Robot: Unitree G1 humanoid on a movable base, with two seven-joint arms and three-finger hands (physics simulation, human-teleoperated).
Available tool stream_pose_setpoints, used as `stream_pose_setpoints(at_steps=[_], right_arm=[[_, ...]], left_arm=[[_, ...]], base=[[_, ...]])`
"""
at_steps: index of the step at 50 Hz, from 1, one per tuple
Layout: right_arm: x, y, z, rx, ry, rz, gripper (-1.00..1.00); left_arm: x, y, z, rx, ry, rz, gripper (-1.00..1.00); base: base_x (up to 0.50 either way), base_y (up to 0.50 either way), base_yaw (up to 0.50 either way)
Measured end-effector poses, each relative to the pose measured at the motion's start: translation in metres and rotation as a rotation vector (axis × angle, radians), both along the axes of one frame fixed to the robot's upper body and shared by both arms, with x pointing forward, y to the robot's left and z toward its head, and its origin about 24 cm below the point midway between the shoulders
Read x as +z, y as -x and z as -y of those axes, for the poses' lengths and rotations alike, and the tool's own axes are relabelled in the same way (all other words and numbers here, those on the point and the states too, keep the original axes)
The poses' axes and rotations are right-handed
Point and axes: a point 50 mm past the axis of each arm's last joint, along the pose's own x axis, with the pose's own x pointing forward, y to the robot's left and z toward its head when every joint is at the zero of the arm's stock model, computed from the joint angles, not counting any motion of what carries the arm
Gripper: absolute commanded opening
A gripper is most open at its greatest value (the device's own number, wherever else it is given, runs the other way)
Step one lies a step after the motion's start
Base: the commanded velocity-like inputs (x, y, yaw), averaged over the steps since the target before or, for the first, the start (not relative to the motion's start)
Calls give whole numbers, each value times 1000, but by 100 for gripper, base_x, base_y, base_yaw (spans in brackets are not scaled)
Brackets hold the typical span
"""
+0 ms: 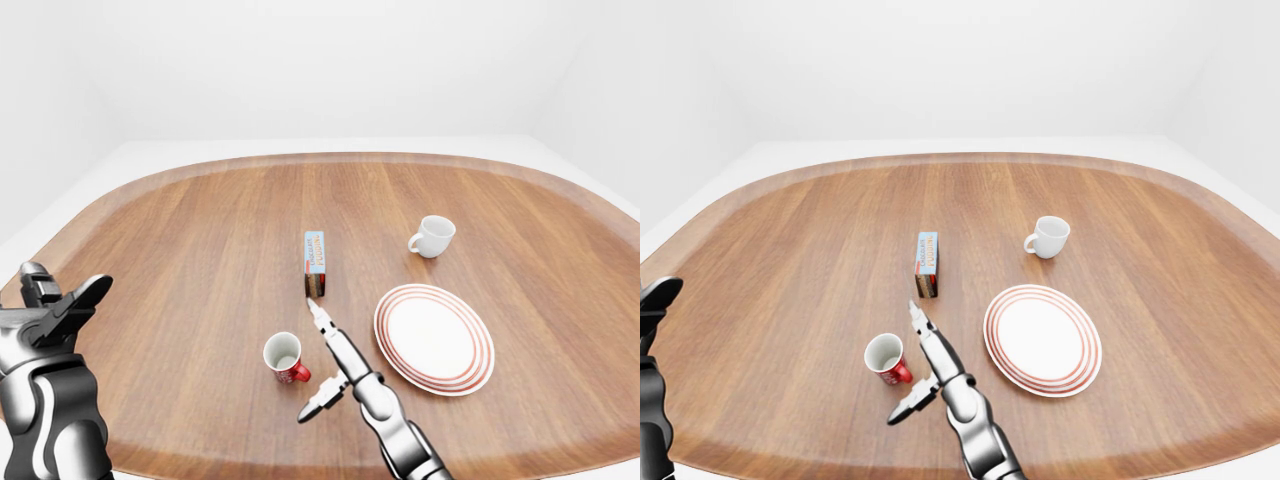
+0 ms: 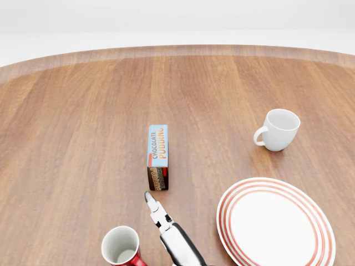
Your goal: Pick up the red mug and put it on the plate
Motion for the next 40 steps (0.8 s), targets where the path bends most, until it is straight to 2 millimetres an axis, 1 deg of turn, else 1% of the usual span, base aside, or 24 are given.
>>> stream_pose_setpoints(at_steps=[7,16,23,34,40], right_arm=[[-7,-1,-4,8,27,-23,100],[-12,-7,-11,23,60,-40,100],[-13,-14,-17,39,79,-40,100],[-8,-24,-28,64,89,-27,100],[-10,-31,-32,67,101,-43,100]], left_arm=[[0,0,0,0,1,0,100],[0,0,0,-1,1,0,100],[0,0,-1,0,2,1,100],[0,0,0,-1,2,1,100],[0,0,0,-1,3,1,100]], base=[[0,0,0],[0,0,0],[0,0,0],[0,0,0],[0,0,0]])
